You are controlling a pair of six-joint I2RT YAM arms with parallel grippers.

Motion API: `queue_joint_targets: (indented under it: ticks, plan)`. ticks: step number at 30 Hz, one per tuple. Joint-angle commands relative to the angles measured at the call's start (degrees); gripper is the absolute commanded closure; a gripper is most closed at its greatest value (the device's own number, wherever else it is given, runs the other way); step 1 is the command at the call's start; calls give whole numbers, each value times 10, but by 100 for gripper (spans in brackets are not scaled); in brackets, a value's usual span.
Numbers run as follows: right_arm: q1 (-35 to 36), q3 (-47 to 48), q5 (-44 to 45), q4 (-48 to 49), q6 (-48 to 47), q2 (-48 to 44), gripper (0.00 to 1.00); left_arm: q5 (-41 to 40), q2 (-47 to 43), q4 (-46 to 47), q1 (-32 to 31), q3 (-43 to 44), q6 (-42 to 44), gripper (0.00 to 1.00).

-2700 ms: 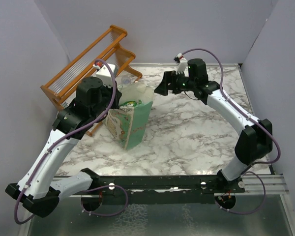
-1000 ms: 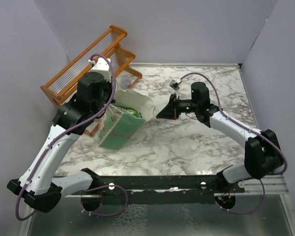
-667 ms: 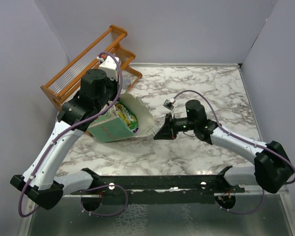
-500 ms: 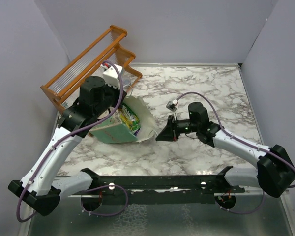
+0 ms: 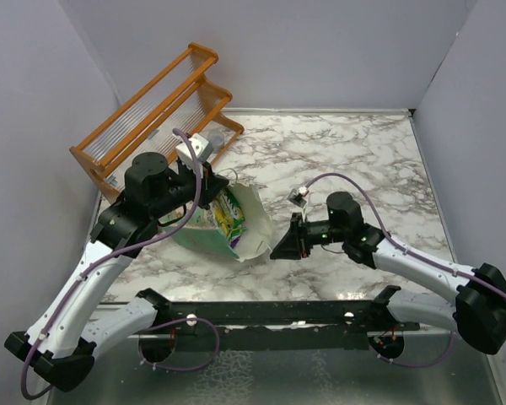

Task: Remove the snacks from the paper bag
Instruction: Adjust the paper bag at the center of the board, then take out the snack from the paper bag.

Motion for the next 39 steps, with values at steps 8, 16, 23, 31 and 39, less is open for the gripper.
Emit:
queue_joint_targets:
  ticks: [8,16,23,31,39]
  plan:
    - [10,105,193,-190,-137,-77,50,-1,-53,40,-1,-13,19,100]
    - [20,157,200,-171,-203,-45,40,-3,-53,29,-1,-8,34,100]
    - [91,157,215,-41,-323,37,41,-3,-48,24,0,-3,37,100]
    - [108,115,152,90,-594,109,44,4,-50,15,-1,-1,44,100]
    - [125,165,149,-10,-815,178,46,-2,-65,17,-2,-8,38,100]
